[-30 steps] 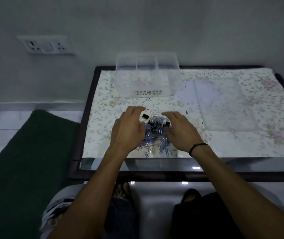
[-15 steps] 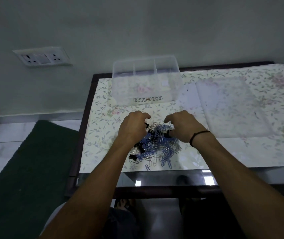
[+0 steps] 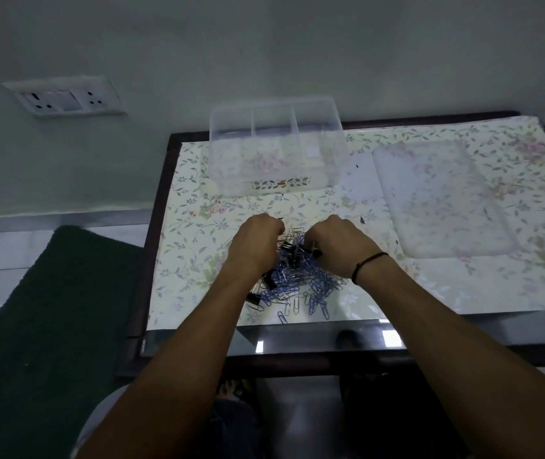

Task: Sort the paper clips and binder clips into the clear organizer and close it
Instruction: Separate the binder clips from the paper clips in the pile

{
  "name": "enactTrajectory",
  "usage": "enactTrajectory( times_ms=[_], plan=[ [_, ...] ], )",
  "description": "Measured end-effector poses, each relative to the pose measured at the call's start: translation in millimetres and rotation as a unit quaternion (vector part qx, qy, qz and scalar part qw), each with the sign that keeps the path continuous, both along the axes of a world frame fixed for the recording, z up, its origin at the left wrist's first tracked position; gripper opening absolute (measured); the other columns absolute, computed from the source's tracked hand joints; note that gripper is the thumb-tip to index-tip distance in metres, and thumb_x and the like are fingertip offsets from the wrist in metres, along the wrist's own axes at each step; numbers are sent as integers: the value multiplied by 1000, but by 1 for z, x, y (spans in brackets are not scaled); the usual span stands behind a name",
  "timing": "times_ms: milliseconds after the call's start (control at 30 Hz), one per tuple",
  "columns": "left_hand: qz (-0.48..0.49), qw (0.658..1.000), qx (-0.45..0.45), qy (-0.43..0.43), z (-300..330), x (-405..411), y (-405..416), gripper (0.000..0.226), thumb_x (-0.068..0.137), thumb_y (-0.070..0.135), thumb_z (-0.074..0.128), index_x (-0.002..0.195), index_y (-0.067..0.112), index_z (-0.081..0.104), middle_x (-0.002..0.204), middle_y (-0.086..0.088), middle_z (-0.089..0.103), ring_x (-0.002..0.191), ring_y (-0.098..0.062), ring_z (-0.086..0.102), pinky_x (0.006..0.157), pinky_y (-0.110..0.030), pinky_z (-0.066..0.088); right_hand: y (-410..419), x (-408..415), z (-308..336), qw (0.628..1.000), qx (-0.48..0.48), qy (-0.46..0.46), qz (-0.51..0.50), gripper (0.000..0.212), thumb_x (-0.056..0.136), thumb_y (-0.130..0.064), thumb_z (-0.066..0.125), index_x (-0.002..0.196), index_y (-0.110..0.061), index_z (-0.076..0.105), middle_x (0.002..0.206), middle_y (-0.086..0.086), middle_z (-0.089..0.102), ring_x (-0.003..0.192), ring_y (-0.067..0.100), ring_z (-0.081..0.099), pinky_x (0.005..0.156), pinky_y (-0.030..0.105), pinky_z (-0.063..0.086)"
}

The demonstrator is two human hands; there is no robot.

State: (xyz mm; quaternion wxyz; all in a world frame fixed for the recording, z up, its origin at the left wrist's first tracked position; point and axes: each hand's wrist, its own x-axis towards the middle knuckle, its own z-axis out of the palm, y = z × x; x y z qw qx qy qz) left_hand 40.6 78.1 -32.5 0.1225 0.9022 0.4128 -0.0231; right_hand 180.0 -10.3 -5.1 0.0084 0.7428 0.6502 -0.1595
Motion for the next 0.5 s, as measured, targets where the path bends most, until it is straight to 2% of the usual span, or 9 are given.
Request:
enactTrajectory(
  times_ms=[67,133,200,233,367,500],
  plan=[
    [4,1000,-3,-1,1,-1,0,24,77,-5,72,98,6,75,96,-10,71,88,-26,67,75,-38,58,-2,3,3,1000,-2,14,-5,28,78,-4,72,103,-18,75,101,11,70,90,31,67,76,40,59],
    [19,1000,-5,0,2,-1,2,14,78,-5,71,84,7,71,89,-9,67,82,-23,65,73,-34,54,-3,7,7,999,-3,36,-12,32,77,-6,74,107,-17,75,103,11,71,95,28,68,81,39,59],
    [38,999,-12,-7,2,-1,3,17,78,-6,72,73,10,67,85,-7,63,77,-20,63,70,-30,52,-2,13,8,998,6,61,-29,32,75,-3,75,104,-16,77,101,10,74,92,25,71,81,38,60],
    [47,999,-22,-14,4,-1,4,14,77,-7,71,74,7,72,87,-8,65,78,-21,66,69,-31,53,-2,15,10,997,12,72,-37,31,74,-2,74,102,-16,78,99,10,76,89,24,72,80,38,61],
    [47,998,-46,-11,6,-2,6,13,79,-7,65,81,1,75,90,-13,72,83,-28,70,70,-33,55,-2,19,18,992,44,102,-56,29,80,0,63,100,-12,79,95,9,77,85,23,73,81,35,61],
    [40,998,-41,4,6,-5,5,30,83,-3,66,110,8,70,108,-11,70,101,-27,66,81,-34,52,-2,29,26,987,80,112,-87,31,85,1,57,105,-11,77,103,12,76,91,24,72,88,35,59]
  ],
)
